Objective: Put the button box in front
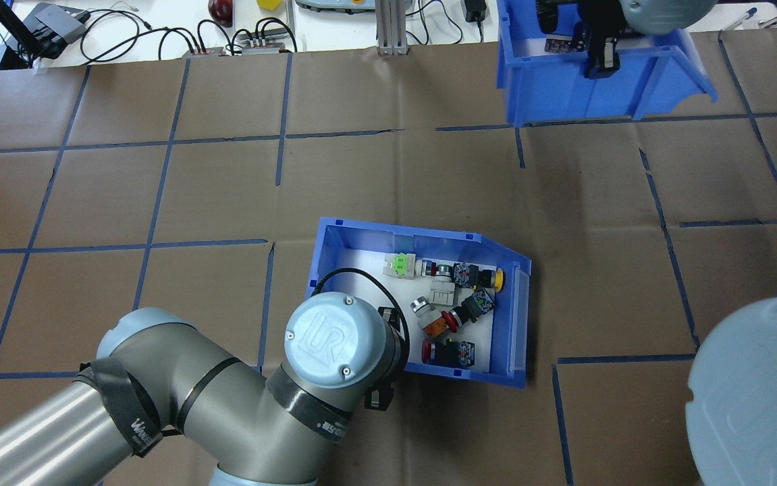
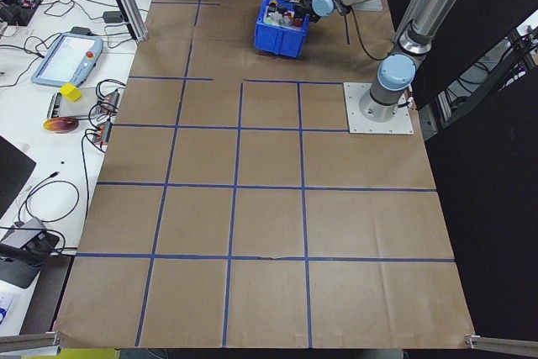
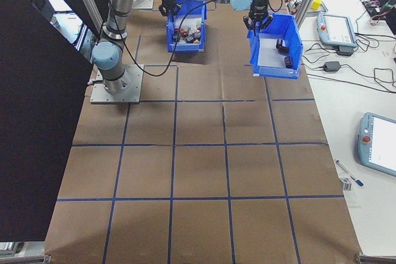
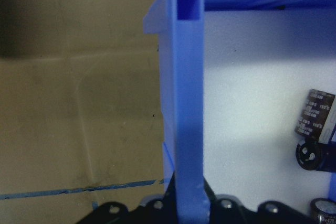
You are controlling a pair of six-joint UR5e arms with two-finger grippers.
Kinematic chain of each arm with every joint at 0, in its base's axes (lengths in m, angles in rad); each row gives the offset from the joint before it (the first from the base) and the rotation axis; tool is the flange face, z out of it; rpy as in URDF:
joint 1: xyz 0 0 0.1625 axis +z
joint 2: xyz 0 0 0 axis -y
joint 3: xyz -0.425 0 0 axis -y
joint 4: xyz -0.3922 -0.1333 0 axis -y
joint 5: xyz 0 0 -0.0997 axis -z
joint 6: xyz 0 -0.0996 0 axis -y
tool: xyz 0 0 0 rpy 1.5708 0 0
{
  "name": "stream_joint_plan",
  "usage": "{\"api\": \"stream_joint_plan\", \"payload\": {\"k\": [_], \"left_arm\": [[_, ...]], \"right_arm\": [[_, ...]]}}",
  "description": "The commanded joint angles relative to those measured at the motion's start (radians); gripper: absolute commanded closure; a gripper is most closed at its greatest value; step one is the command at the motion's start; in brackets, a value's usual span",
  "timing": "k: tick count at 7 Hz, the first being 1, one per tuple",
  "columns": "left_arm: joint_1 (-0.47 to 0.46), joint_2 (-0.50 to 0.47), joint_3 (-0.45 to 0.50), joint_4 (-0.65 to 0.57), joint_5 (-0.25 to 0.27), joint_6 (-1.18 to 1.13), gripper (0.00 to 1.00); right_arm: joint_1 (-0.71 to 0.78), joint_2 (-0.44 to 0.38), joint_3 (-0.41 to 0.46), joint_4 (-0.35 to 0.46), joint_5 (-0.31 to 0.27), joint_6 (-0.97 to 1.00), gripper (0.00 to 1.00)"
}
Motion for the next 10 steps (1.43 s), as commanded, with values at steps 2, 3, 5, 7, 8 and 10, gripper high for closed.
{"api": "stream_joint_plan", "payload": {"k": [2, 3, 5, 7, 8, 10], "left_arm": [[0.176, -0.11, 0.181, 0.002, -0.008, 0.125, 0.98], [0.177, -0.225, 0.295, 0.005, 0.0, 0.133, 0.98], [0.177, -0.473, 0.586, -0.001, 0.003, 0.133, 0.99], [0.212, -0.534, 0.67, -0.053, 0.0, 0.134, 0.99], [0.216, -0.53, 0.684, -0.128, -0.003, 0.134, 0.99], [0.242, -0.534, 0.676, -0.156, -0.058, 0.133, 0.99]], "right_arm": [[-0.088, -0.201, 0.233, 0.0, 0.052, -0.105, 0.94], [-0.114, -0.27, 0.318, -0.008, 0.054, -0.142, 0.94], [-0.177, -0.434, 0.513, -0.02, 0.058, -0.225, 0.94], [-0.2, -0.49, 0.608, -0.095, 0.071, -0.251, 0.94], [-0.203, -0.49, 0.612, -0.095, 0.069, -0.253, 0.93], [-0.201, -0.488, 0.613, -0.095, 0.069, -0.251, 0.93]]}}
